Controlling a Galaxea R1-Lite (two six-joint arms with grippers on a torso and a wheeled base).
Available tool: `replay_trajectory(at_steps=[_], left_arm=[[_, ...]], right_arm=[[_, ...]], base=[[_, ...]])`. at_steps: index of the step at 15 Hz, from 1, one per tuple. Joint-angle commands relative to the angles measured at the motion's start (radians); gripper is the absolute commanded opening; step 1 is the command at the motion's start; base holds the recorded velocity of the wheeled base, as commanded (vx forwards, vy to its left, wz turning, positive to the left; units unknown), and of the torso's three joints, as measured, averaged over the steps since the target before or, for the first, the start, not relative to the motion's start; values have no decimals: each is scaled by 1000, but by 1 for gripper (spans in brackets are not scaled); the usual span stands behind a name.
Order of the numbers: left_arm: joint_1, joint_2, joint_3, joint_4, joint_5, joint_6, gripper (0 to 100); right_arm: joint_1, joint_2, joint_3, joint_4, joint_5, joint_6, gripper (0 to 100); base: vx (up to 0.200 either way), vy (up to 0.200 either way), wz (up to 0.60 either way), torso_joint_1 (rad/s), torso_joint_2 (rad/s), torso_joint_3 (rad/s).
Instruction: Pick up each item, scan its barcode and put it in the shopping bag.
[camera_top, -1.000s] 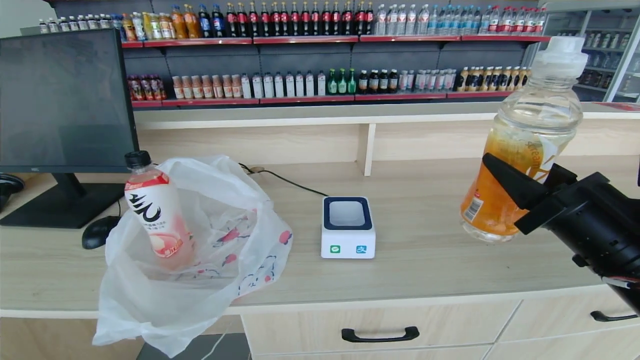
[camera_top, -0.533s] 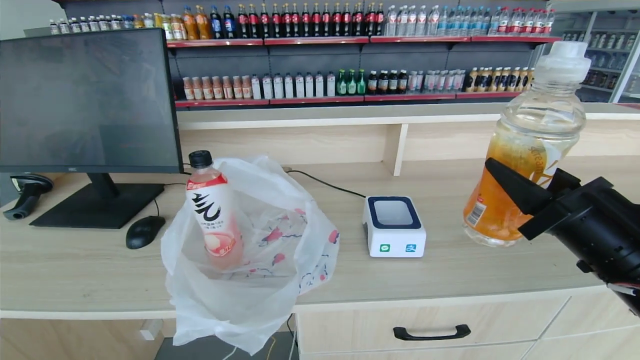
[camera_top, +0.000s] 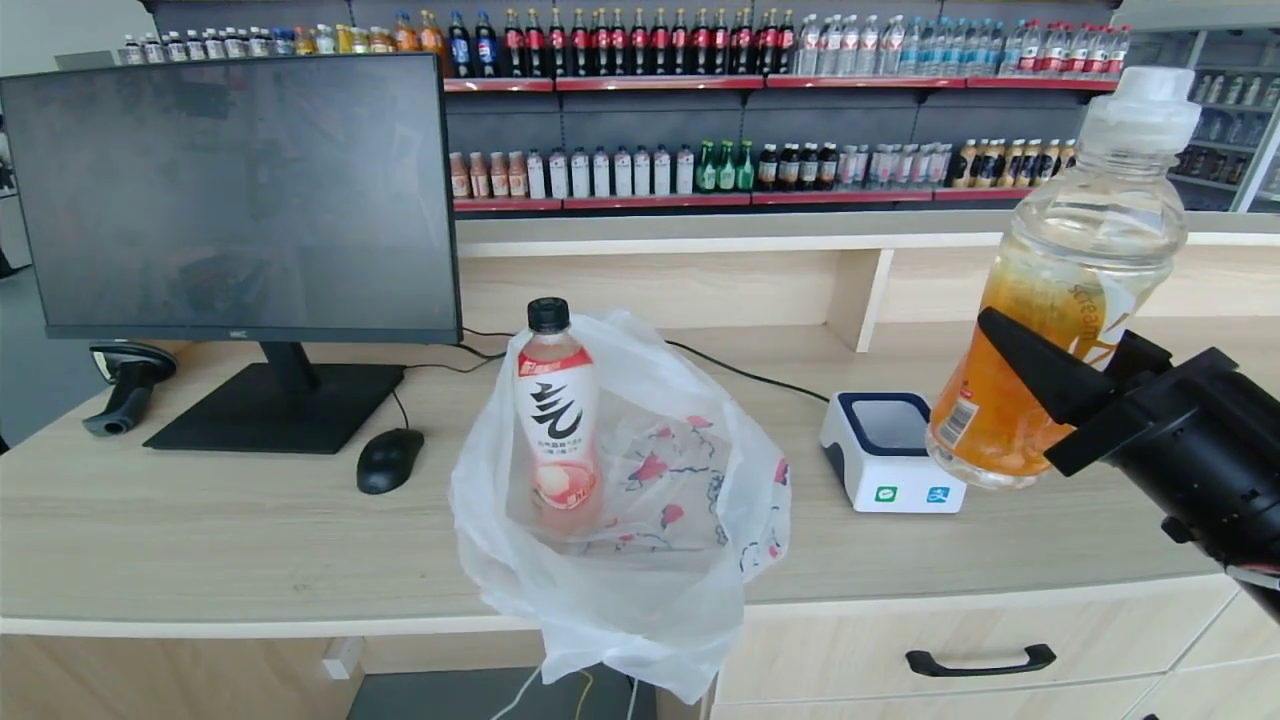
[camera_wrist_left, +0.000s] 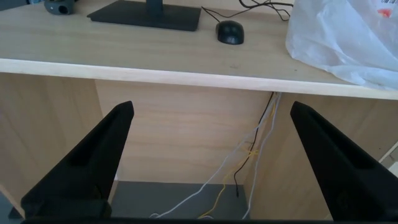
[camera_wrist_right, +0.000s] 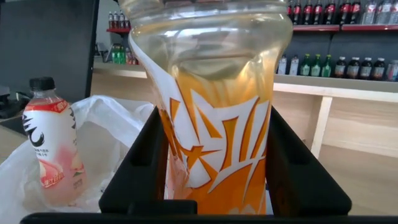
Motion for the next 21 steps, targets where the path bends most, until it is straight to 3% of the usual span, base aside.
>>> replay_trajectory(at_steps=[1, 5, 7, 9, 15, 16, 17, 21], left_arm=[[1, 0, 0, -1, 1, -2, 100], [1, 0, 0, -1, 1, -2, 100], [1, 0, 0, -1, 1, -3, 100], [1, 0, 0, -1, 1, -3, 100], [1, 0, 0, 0, 1, -3, 100], [1, 0, 0, 0, 1, -5, 100], [1, 0, 0, 0, 1, -5, 100], [1, 0, 0, 0, 1, -5, 100]], right_arm=[[-1, -2, -5, -1, -1, -4, 0], [-4, 3, -49, -1, 12, -51, 0], [-40, 26, -118, -1, 130, -94, 0], [-114, 55, -115, -1, 291, -220, 0], [-105, 118, -156, 28, 434, -413, 0], [-108, 140, -250, 34, 423, -590, 0], [-76, 155, -264, 62, 409, -706, 0], [-65, 225, -264, 62, 421, -936, 0]], base=[[0, 0, 0, 0, 0, 0], [0, 0, 0, 0, 0, 0], [0, 0, 0, 0, 0, 0], [0, 0, 0, 0, 0, 0], [0, 0, 0, 0, 0, 0], [0, 0, 0, 0, 0, 0], [0, 0, 0, 0, 0, 0], [0, 0, 0, 0, 0, 0]])
